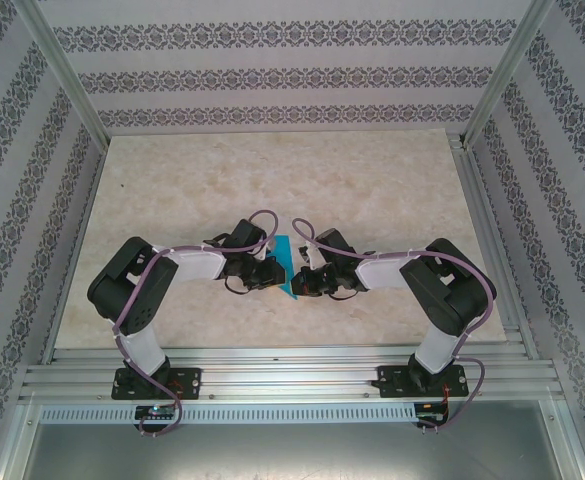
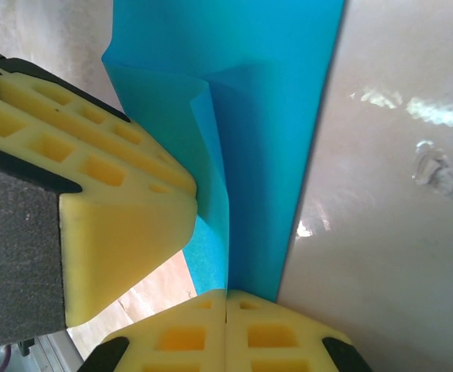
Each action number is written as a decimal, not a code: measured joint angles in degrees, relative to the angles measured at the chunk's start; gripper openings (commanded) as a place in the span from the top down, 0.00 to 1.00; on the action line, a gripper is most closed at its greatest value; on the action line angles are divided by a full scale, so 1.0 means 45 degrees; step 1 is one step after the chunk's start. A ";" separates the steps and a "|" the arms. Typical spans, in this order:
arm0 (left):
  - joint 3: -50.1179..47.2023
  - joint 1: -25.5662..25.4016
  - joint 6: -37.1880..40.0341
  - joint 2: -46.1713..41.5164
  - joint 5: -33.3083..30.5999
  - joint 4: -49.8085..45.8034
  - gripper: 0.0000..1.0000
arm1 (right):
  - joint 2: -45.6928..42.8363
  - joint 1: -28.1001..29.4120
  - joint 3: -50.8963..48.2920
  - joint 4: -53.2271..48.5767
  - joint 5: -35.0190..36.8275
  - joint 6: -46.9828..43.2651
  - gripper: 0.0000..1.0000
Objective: Fold a paper plane with a square sheet of paper (fold left side to right side)
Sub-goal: Third fold the triangle at the center of the table.
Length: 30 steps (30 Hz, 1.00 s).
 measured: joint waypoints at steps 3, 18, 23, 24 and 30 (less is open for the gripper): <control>0.0019 0.0000 0.0000 0.0039 -0.0010 0.0010 0.82 | -0.0019 0.0000 0.0044 -0.0102 0.0005 0.0000 0.84; 0.0117 0.0000 0.0010 0.0160 -0.0053 0.0029 0.83 | -0.2322 0.0355 -0.0015 -0.1690 0.1307 0.0257 0.86; 0.0136 0.0000 0.0010 0.0175 -0.0053 0.0029 0.83 | -0.1690 0.0874 -0.0034 -0.1268 0.1224 0.0622 0.86; 0.0146 0.0000 0.0010 0.0180 -0.0053 0.0029 0.83 | -0.1511 0.0928 -0.0029 -0.1180 0.1185 0.0656 0.86; 0.0151 0.0000 0.0019 0.0180 -0.0073 0.0024 0.83 | -0.0724 0.0952 0.0034 -0.0981 0.1156 0.0719 0.85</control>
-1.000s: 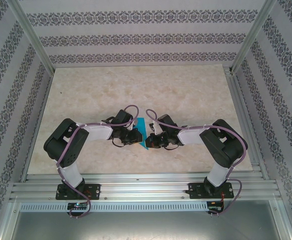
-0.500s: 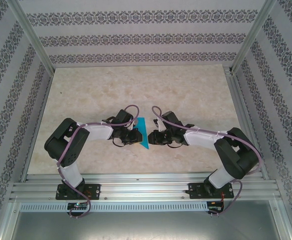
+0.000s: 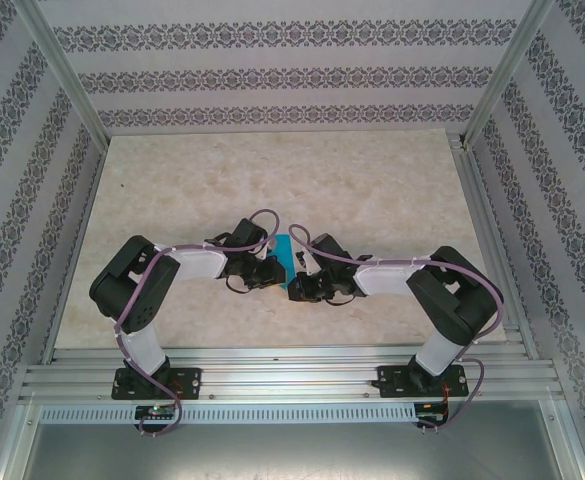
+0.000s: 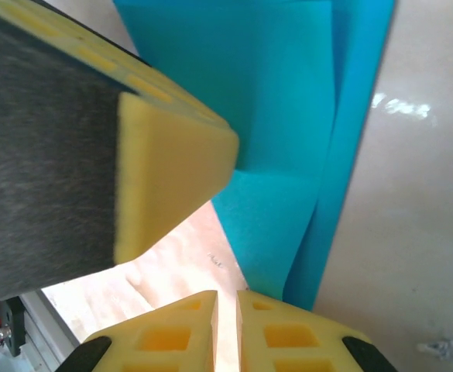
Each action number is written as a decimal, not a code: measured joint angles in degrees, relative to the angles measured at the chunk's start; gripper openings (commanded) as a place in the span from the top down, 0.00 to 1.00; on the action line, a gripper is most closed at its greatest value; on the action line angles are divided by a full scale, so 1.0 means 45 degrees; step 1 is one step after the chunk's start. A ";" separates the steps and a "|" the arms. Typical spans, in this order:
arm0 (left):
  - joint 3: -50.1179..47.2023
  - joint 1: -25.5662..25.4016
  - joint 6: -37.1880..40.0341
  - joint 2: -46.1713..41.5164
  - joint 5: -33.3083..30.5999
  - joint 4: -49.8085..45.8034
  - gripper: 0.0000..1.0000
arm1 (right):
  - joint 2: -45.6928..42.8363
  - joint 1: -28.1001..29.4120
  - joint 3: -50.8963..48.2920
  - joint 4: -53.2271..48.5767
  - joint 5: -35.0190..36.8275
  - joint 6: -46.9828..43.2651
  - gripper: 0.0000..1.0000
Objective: Fold a paper plane with a square sheet of paper (fold left side to right side)
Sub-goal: Third fold the triangle at the center of the table.
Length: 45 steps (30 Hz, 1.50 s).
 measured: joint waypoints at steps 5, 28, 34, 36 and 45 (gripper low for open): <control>0.0005 -0.0010 0.0034 0.0000 -0.0029 0.0000 0.84 | 0.0117 -0.0024 0.0034 0.0039 -0.0010 0.0015 0.85; 0.0087 -0.0010 0.0083 0.0049 -0.0068 -0.0053 0.84 | 0.0092 -0.0282 -0.0034 0.0641 -0.0083 0.0724 0.93; 0.0141 -0.0010 0.0165 0.0049 -0.0073 -0.0121 0.83 | 0.0272 -0.0393 -0.0238 0.0797 -0.0044 0.0889 0.94; 0.0170 -0.0010 0.0219 0.0049 -0.0073 -0.0151 0.81 | 0.0272 -0.0427 -0.0277 0.0855 -0.0083 0.0908 0.94; 0.0622 0.0121 0.0801 0.0083 -0.0350 -0.0879 0.77 | 0.0248 -0.0452 -0.0554 0.1253 -0.0097 0.1005 0.95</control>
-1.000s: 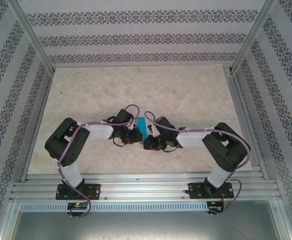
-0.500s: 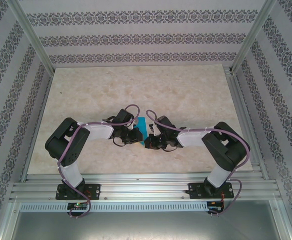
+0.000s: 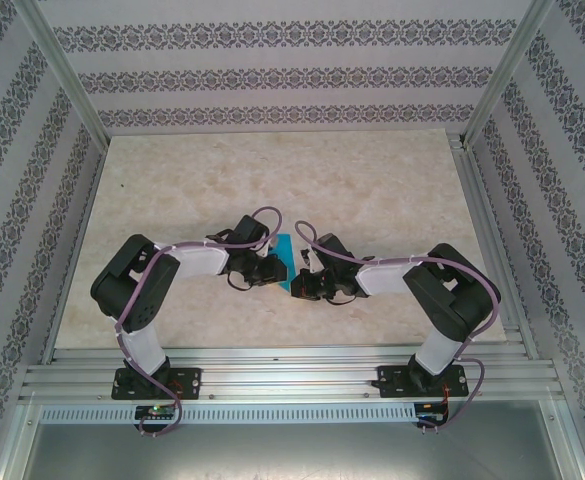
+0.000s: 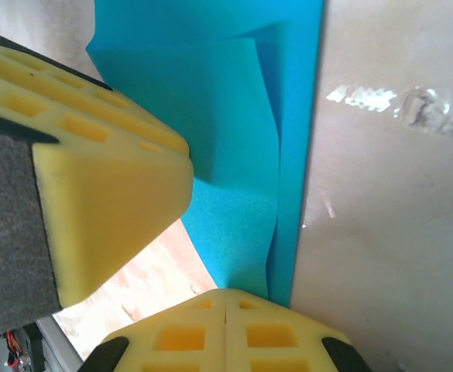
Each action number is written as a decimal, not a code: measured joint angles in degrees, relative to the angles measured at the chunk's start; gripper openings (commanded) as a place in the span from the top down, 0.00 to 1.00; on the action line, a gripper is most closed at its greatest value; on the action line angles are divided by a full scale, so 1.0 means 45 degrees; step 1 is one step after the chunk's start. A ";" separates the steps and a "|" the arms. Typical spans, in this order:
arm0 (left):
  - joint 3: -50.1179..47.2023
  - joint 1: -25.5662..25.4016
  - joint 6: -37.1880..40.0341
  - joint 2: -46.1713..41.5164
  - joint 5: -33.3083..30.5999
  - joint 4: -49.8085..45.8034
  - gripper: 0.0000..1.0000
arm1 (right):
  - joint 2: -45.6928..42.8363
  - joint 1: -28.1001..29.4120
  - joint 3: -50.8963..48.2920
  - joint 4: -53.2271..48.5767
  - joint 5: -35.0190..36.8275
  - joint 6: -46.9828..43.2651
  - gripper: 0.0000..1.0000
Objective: Fold a paper plane with a square sheet of paper (fold left side to right side)
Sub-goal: Third fold the triangle at the center of the table.
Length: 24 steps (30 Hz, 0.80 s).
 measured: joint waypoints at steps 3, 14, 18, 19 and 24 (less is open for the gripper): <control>0.0112 0.0282 0.0272 0.0024 -0.0053 -0.0214 0.77 | -0.0019 0.0000 -0.0141 0.0253 -0.0005 0.0146 0.96; 0.0573 0.1515 0.1341 0.0219 -0.0262 -0.0816 0.76 | -0.0039 -0.0078 -0.0228 0.0413 -0.0092 0.0277 0.97; 0.0782 0.2069 0.1817 0.0272 -0.0350 -0.1098 0.76 | -0.0039 -0.0078 -0.0209 0.0374 -0.0092 0.0272 0.97; 0.0831 0.2225 0.1938 0.0267 -0.0398 -0.1190 0.75 | -0.0039 -0.0078 -0.0185 0.0335 -0.0092 0.0272 0.97; 0.0942 0.2749 0.2501 -0.0393 -0.0947 -0.1948 0.74 | -0.0058 -0.0141 -0.0010 -0.0151 -0.0092 0.0214 0.97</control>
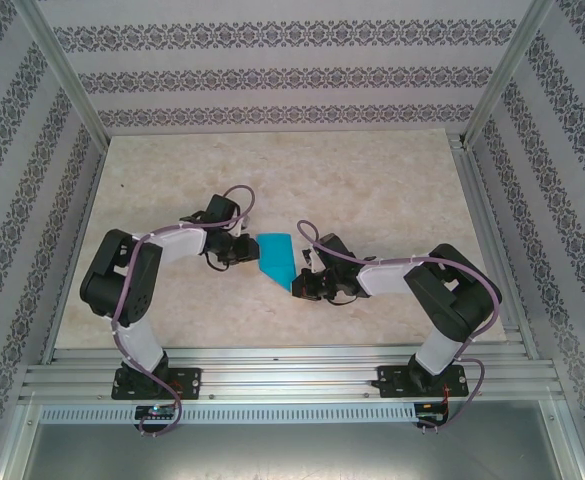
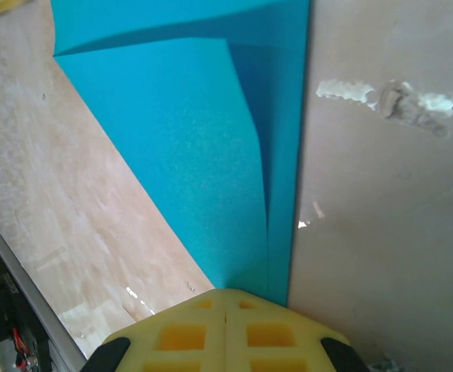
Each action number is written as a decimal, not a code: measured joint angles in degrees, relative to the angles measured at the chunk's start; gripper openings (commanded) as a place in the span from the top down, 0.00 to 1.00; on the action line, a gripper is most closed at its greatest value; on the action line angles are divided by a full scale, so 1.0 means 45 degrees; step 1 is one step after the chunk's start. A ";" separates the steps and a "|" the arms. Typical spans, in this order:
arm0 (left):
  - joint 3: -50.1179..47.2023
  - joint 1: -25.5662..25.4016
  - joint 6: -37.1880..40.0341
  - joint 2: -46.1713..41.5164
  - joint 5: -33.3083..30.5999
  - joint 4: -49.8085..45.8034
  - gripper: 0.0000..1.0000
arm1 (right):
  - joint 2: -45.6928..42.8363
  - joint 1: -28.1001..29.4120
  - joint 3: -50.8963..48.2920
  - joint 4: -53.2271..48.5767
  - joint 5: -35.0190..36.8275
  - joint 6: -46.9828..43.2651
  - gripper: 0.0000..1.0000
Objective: Fold a paper plane with a square sheet of paper (fold left side to right side)
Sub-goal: Third fold the triangle at the center of the table.
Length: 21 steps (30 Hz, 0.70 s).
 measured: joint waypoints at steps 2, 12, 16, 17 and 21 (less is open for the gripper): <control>0.0000 0.0063 0.0092 -0.0777 -0.0015 -0.0238 0.76 | -0.0005 -0.0029 0.0078 -0.0204 -0.0005 -0.0039 0.97; -0.1117 -0.1297 0.0053 -0.2550 0.1923 0.1005 0.81 | -0.0063 -0.0170 0.0228 -0.0685 0.0000 -0.0087 0.96; -0.1205 -0.1715 0.0044 -0.1695 0.2098 0.1064 0.81 | -0.0063 -0.0170 0.0272 -0.0777 0.0005 -0.0087 0.96; -0.1205 -0.1705 0.0053 -0.1418 0.2098 0.1088 0.82 | -0.0063 -0.0170 0.0287 -0.0806 0.0005 -0.0083 0.96; -0.1069 -0.1705 0.0185 -0.0379 0.2040 0.1098 0.82 | -0.0083 -0.0170 0.0301 -0.0879 0.0024 -0.0073 0.95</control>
